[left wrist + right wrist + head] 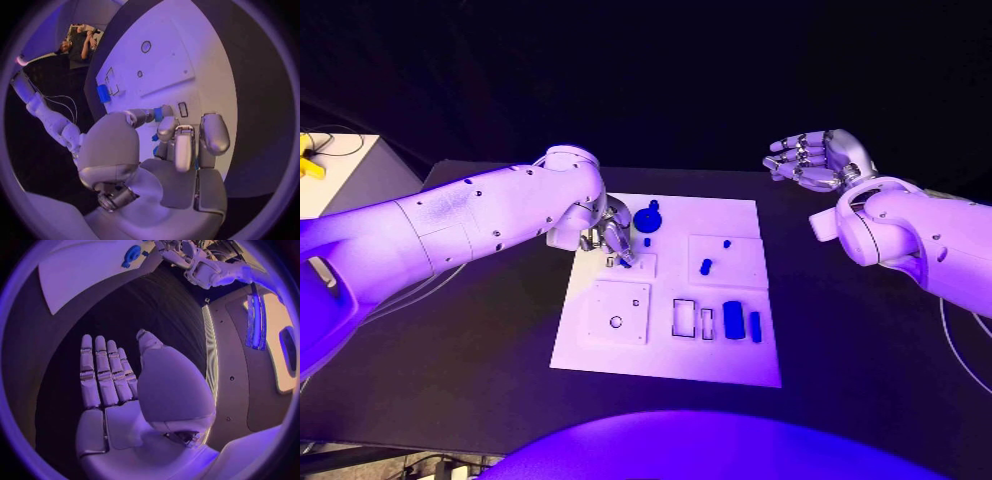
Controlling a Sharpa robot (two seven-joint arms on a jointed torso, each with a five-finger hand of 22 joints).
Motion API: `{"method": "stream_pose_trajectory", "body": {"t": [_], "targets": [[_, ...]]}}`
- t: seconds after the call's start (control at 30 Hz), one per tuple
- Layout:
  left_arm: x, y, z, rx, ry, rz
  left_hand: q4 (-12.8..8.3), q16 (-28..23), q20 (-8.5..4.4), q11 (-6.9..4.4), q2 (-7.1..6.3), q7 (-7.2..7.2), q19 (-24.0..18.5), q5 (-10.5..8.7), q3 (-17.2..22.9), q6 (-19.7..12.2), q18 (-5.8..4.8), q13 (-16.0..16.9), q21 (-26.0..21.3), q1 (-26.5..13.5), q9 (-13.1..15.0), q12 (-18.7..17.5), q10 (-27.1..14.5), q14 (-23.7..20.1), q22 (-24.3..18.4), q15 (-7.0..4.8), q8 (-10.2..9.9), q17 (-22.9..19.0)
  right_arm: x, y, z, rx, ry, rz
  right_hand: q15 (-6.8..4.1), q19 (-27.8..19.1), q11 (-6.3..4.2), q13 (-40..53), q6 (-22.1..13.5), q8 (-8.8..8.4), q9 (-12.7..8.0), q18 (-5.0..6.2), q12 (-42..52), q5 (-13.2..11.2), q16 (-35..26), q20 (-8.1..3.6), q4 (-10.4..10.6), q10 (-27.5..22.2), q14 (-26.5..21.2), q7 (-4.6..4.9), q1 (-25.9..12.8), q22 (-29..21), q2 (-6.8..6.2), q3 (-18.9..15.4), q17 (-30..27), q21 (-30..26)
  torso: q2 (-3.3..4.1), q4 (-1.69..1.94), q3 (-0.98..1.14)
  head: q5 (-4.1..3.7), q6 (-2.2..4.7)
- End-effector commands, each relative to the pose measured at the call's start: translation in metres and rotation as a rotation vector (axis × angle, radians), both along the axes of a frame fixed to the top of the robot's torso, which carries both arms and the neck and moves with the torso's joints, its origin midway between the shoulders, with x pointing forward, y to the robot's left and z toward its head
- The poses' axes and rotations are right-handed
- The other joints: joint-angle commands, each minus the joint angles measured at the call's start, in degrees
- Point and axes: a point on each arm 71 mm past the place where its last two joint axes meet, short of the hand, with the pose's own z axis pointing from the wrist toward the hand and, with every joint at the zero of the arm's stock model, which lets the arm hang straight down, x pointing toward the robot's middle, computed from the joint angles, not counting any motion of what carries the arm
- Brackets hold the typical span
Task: Assemble the parts on the task board
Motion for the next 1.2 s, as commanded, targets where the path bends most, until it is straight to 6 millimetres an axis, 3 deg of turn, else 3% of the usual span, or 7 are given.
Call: {"method": "stream_pose_trajectory", "body": {"t": [0.03, 1.2], "targets": [[-0.0020, 0.0007, -0.0026, 0.015, 0.021, -0.015, -11.9, 0.1, 0.01, -0.13, 0.57, -0.51, 0.1, 0.18, 11.7, 0.0, -0.61, 0.0, 0.2, 0.0, 0.1, 0.0, 0.2, 5.5, 0.0, -0.09, 0.2, 13.5, -0.0005, 0.0015, 0.0004, 0.002, -0.006, 0.016, 0.27, 0.1, 0.03, -0.1, 0.4, -0.44, -0.1, 0.82, -0.5, 0.4, -0.4, 0.29, 0.0, 0.5, 0.3, 1.61, -0.6, -0.3, 0.05, 0.6, -0.4, 0.1, 0.02, 0.01, -0.01, 0.04, 0.00], [-0.0063, -0.0003, -0.0092, 0.036, 0.031, -0.030, -12.1, 0.1, 0.01, -0.13, 0.63, -0.50, 0.1, 0.19, 11.7, 0.0, -0.61, -0.1, 0.2, -0.1, 0.1, -0.1, 0.2, 5.5, 0.0, -0.09, 0.2, 13.5, -0.0011, 0.0012, 0.0008, 0.003, -0.006, 0.018, 0.27, 0.1, 0.03, -0.1, 0.4, -0.44, -0.1, 0.82, -0.5, 0.4, -0.4, 0.29, 0.0, 0.5, 0.3, 1.61, -0.6, -0.3, 0.05, 0.6, -0.4, 0.1, 0.00, 0.02, -0.04, -0.19, 0.00]]}}
